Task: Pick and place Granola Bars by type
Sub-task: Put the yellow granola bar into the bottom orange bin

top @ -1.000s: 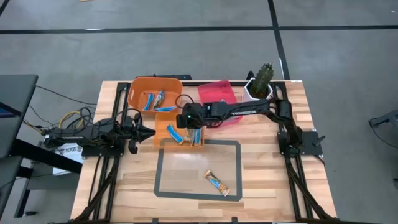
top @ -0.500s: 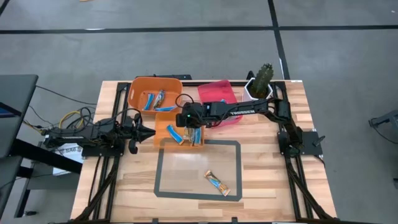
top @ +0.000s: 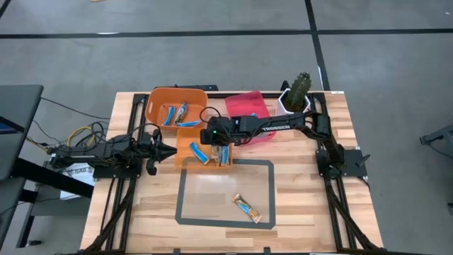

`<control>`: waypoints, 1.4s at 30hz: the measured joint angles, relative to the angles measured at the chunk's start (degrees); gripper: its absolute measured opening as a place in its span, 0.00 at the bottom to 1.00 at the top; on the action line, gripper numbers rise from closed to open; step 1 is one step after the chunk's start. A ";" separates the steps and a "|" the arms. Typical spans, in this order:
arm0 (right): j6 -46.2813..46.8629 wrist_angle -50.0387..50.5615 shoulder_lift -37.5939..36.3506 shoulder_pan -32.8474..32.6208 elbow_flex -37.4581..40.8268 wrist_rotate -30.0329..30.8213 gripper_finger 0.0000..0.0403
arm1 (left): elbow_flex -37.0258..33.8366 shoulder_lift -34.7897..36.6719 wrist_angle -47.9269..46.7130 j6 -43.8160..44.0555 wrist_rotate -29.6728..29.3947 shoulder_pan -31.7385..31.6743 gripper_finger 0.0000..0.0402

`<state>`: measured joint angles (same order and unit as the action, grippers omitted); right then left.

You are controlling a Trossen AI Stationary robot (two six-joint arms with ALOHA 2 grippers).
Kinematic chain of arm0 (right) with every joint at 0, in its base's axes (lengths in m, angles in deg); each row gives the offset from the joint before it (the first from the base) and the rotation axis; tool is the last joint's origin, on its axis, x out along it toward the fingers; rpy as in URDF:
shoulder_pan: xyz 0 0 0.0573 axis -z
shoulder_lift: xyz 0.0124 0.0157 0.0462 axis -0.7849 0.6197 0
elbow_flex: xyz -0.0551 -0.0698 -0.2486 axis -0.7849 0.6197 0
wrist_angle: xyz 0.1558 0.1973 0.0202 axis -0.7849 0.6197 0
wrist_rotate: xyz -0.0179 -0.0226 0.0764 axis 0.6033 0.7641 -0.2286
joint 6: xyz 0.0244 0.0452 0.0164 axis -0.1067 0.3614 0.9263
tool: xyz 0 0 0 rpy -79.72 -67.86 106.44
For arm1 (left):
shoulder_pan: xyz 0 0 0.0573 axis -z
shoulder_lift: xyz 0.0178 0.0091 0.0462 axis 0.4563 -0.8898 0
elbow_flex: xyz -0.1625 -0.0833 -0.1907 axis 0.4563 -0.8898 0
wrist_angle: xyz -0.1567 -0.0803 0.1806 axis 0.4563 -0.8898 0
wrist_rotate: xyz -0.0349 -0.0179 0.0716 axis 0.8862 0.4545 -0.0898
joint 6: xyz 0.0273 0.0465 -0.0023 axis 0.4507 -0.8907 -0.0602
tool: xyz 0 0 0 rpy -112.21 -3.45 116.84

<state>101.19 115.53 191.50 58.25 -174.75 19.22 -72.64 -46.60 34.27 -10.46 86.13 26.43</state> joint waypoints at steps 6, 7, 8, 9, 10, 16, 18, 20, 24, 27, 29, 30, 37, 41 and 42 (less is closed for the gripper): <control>-0.04 0.02 0.00 0.00 0.00 -0.04 0.19 | 0.00 0.00 0.02 0.00 0.00 -0.01 0.11; -0.04 0.03 0.00 -0.01 0.00 -0.07 0.19 | 0.00 -0.01 0.00 0.00 0.00 0.01 0.11; -0.04 0.03 0.00 -0.02 0.00 -0.07 0.19 | 0.00 0.00 0.00 0.00 0.00 0.00 0.11; -0.06 0.02 0.00 0.00 0.00 -0.06 0.19 | 0.00 0.00 0.01 0.00 0.00 -0.01 0.11; -0.06 0.01 0.00 -0.02 0.00 -0.07 0.19 | 0.00 0.00 0.02 0.00 0.00 0.01 0.11; -0.07 0.04 -0.02 -0.70 0.00 -0.29 0.19 | 0.00 0.00 0.01 0.00 0.00 -0.01 0.11; -0.15 0.19 -0.34 -0.99 0.00 -1.35 0.19 | 0.00 0.00 0.00 0.00 0.00 0.01 0.11; -0.17 -0.07 -0.55 -1.44 -0.04 -1.71 0.19 | 0.00 0.00 0.01 0.00 0.00 0.01 0.11; -0.99 0.01 -1.53 -2.41 -0.21 -2.01 0.19 | 0.00 0.00 0.02 0.00 0.00 0.01 0.11; -3.80 1.03 -1.62 -3.22 -1.84 -2.65 0.19 | 0.00 0.00 0.02 0.00 0.00 0.01 0.11; -5.64 1.56 -2.13 -3.89 -2.73 -3.10 0.19 | 0.00 0.00 0.00 0.00 0.00 -0.01 0.11; -6.36 1.47 -2.39 -4.26 -3.40 -3.11 0.19 | 0.00 0.00 0.00 0.00 0.00 0.01 0.11; -15.66 4.02 -5.04 -8.09 -5.97 -2.80 0.19 | 0.00 -0.01 0.00 0.00 0.00 0.01 0.11; -20.04 6.91 -6.98 -10.76 -5.87 -2.78 0.21 | 0.00 -0.02 0.00 0.00 0.00 -0.01 0.11; -21.13 8.12 -7.51 -11.46 -5.81 -2.76 0.21 | 0.00 -0.02 0.02 0.00 -0.02 0.01 0.11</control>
<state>80.07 123.66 183.99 46.79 -180.57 16.46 -72.64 -46.62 34.29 -10.46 86.11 26.44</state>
